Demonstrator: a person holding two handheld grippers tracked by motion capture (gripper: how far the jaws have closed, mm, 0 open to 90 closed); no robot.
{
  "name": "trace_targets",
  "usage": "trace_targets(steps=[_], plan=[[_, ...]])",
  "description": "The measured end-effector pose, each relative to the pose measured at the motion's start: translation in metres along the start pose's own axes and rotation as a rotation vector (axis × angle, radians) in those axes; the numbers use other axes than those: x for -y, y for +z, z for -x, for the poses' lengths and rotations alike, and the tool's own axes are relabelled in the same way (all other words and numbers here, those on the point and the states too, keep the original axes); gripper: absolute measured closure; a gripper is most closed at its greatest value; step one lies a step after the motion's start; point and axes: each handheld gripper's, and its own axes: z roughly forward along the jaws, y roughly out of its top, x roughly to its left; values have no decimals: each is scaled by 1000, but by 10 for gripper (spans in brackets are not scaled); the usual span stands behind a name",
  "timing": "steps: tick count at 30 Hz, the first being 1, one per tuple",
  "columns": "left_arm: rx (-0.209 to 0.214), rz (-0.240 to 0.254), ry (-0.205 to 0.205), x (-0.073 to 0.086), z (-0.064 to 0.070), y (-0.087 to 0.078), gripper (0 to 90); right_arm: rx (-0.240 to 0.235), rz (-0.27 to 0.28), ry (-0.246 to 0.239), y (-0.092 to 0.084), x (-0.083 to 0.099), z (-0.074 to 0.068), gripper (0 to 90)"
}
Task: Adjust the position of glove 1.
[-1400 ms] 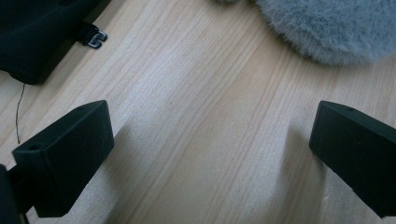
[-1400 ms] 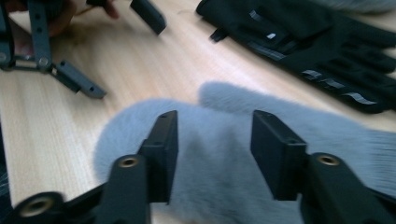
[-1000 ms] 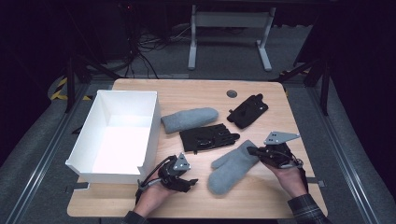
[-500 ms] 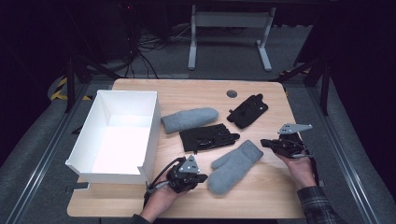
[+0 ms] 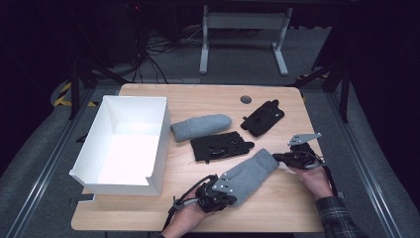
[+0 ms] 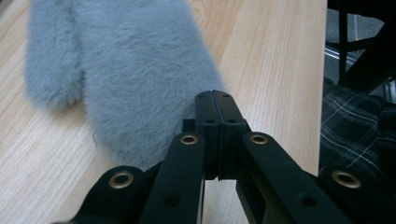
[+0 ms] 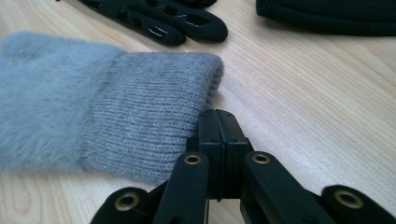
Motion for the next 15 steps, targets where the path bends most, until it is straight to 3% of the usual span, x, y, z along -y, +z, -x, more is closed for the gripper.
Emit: trace_targets(steps=[11,15], plan=[[-58,4,-48,11,-18,-15,900,-31,-36,-14,-11,14,-17,900],[-86,4,-86,17,-29,-23,900,-49,-50,-28,-15,20,-26,900]])
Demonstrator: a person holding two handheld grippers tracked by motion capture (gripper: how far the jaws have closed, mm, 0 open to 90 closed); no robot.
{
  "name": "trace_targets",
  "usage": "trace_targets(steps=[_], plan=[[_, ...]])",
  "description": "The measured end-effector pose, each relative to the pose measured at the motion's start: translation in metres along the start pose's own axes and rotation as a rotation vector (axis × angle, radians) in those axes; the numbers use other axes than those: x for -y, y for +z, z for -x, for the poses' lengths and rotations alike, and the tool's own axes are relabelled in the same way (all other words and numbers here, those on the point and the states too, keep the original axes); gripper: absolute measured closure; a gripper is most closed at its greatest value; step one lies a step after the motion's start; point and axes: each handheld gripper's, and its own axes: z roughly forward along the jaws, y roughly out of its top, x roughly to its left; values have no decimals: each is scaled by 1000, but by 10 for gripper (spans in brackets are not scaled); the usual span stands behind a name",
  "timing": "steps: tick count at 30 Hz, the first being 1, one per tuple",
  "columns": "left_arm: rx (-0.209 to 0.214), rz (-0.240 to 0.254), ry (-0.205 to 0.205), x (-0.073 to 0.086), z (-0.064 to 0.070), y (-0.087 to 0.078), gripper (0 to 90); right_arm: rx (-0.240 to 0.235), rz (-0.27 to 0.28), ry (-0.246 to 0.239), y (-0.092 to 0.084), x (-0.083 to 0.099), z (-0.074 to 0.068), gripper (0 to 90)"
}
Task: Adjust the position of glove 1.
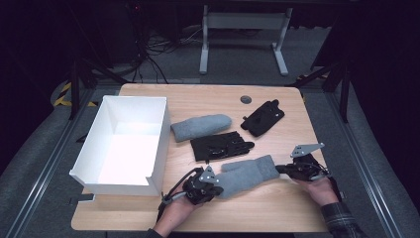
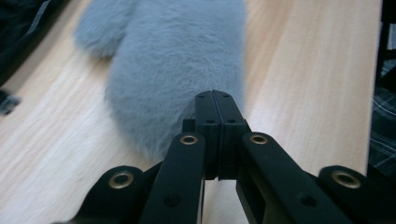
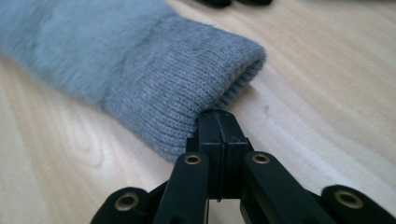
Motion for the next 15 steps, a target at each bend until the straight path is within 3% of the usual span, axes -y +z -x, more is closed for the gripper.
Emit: trace_targets(steps=[9,12,15], plan=[[-74,-13,-63,5,-21,-5,900,-81,-35,-40,-3,19,-31,900],[-82,-10,-65,5,-21,-7,900,-69,-33,-52,-8,23,-34,900],[-58,11,-71,4,-18,-11,900,-26,11,-35,-21,22,-28,900]])
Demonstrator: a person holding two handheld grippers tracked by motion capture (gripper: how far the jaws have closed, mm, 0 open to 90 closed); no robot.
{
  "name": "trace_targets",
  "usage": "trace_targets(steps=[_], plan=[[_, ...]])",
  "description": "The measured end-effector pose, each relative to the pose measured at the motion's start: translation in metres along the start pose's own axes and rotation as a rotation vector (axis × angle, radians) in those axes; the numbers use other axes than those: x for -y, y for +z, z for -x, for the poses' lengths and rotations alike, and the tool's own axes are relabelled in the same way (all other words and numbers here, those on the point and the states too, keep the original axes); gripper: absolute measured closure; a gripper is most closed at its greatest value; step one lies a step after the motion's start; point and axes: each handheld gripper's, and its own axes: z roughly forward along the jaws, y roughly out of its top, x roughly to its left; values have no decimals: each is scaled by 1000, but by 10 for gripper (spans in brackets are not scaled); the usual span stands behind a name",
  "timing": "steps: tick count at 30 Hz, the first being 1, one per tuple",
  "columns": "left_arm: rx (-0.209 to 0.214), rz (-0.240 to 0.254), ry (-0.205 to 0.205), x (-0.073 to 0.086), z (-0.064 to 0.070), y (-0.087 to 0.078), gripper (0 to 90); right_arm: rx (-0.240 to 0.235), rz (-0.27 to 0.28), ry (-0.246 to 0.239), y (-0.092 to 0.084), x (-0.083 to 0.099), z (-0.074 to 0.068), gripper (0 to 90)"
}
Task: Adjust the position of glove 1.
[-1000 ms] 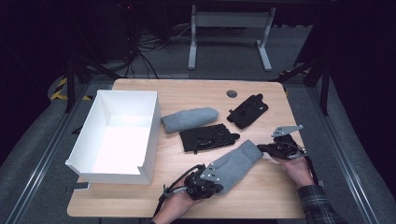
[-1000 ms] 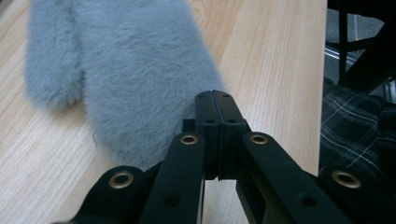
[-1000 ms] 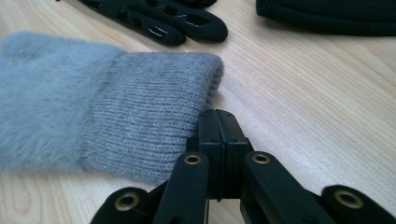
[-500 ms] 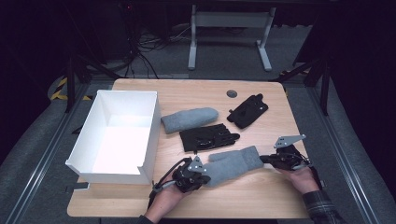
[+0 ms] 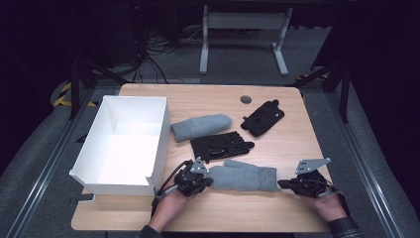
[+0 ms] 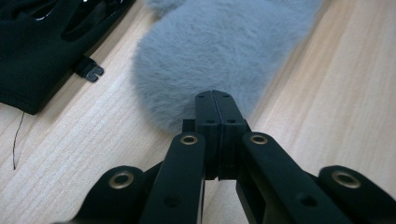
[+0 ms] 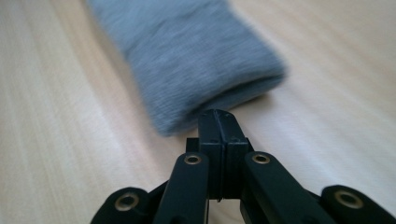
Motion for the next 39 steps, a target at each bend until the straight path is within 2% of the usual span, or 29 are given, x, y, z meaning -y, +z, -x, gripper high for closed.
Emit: trace_targets(steps=[4,6,9,12,14,15,16,20,23,29,39], plan=[[48,-1,29,-3,12,2,900,40,63,18,-8,-11,15,900],[68,-14,51,-6,18,7,900,47,75,10,-5,-19,19,900],[89,-30,63,-9,23,16,900,31,86,-5,5,-33,22,900],[94,-45,73,-11,25,22,900,-6,79,-41,22,-52,21,900],[93,-54,76,-11,25,25,900,-19,73,-50,28,-57,20,900],[94,-55,76,-11,24,25,900,-37,58,-68,40,-66,19,900],[95,-53,71,-11,24,25,900,-37,58,-68,40,-66,19,900],[89,-42,56,-10,20,26,900,-57,10,-104,62,-79,14,900],[91,-47,50,-12,18,28,900,-65,-20,-118,69,-79,12,900],[91,-50,55,-15,18,31,900,-101,-31,-125,64,-73,9,900],[89,-47,46,-24,16,40,900,-171,-78,-141,54,-56,-5,900]])
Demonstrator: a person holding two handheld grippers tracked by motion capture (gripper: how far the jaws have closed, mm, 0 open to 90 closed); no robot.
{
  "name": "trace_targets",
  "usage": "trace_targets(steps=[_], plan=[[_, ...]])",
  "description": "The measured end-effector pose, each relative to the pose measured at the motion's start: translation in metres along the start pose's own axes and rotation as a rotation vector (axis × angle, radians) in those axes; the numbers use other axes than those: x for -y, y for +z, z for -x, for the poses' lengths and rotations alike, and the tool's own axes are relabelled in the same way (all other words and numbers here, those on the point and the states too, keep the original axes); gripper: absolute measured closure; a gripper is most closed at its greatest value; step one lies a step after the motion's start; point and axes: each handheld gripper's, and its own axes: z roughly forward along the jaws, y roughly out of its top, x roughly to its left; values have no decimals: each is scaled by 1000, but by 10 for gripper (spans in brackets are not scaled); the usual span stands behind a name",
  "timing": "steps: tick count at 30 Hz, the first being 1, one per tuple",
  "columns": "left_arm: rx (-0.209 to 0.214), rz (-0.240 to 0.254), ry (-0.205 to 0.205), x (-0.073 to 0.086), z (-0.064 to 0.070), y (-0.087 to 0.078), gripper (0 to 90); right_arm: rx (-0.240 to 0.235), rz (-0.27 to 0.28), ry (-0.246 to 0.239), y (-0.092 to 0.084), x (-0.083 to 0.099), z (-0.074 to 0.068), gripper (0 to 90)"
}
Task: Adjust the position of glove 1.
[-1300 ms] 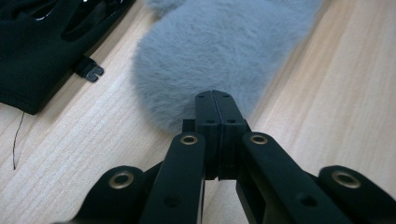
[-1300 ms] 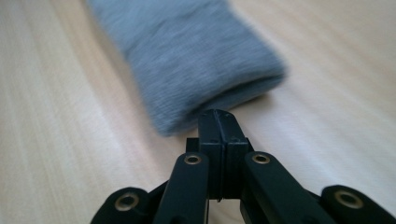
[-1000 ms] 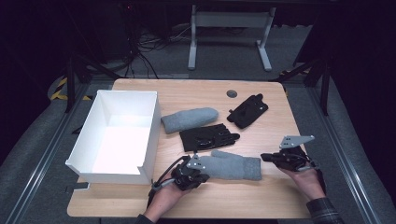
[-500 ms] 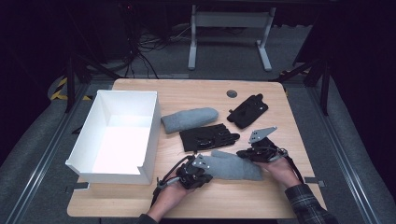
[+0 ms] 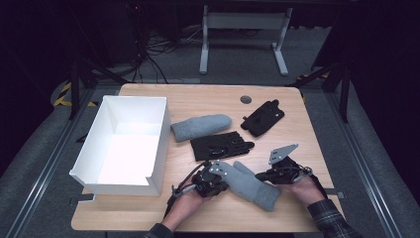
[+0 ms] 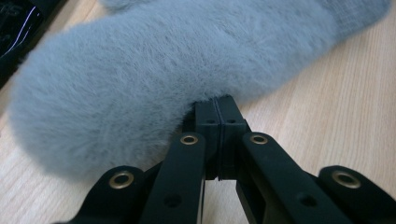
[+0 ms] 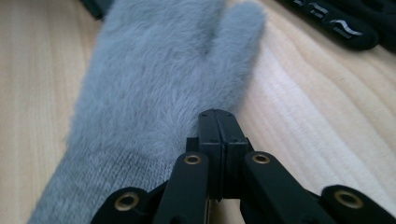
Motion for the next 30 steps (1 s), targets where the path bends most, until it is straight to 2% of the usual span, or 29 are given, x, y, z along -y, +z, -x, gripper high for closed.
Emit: trace_targets(steps=[13,21,30], plan=[[14,2,27,-14,4,12,900,-100,-29,-44,0,7,-18,900],[6,14,19,-19,2,14,900,-164,-32,-87,9,1,-28,900],[-15,23,30,-28,-5,12,900,-201,-23,-111,22,-9,-36,900]])
